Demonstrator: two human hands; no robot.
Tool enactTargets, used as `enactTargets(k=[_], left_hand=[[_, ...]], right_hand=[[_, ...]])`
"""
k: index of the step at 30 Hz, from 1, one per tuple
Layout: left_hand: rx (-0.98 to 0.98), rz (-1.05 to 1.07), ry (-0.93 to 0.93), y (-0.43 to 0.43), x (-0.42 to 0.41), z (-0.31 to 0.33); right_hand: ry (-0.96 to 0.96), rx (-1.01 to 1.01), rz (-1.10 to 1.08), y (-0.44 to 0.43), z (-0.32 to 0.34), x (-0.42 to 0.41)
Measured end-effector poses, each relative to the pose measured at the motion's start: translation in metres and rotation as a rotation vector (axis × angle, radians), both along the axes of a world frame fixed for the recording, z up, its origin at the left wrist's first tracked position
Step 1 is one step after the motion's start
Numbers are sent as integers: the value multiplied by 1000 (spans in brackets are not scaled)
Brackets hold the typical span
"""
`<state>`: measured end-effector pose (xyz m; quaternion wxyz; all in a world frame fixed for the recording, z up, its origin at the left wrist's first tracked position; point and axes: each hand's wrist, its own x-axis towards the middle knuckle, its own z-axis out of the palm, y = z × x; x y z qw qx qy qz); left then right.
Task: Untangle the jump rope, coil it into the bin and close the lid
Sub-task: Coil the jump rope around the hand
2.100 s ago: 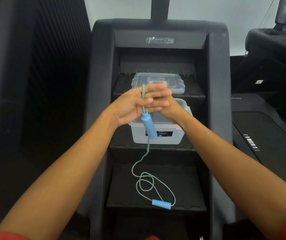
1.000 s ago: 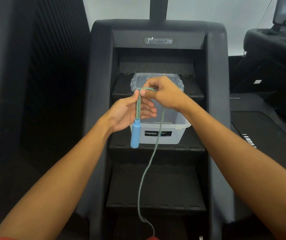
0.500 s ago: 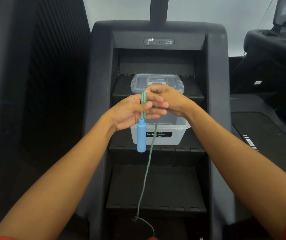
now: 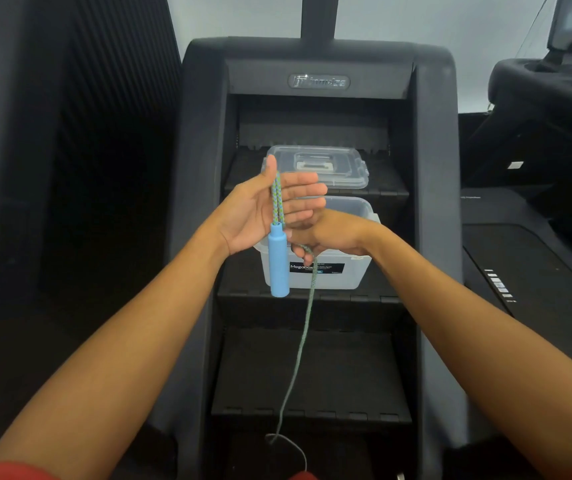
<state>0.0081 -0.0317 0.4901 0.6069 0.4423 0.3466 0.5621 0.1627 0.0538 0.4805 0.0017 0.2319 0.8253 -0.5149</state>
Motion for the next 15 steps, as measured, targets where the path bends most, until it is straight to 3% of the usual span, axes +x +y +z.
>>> enactTargets(k=[5,12,15], left_hand=[[-36,31,-65,1,-7,-3],[-113,-34,67,-3,-4,-8],[-116,-76,82,-5,1,-10]], right_hand=[[-54,34,61,2,9,6],[-13,28,92,2,35,3],[6,116,75,2,48,2]])
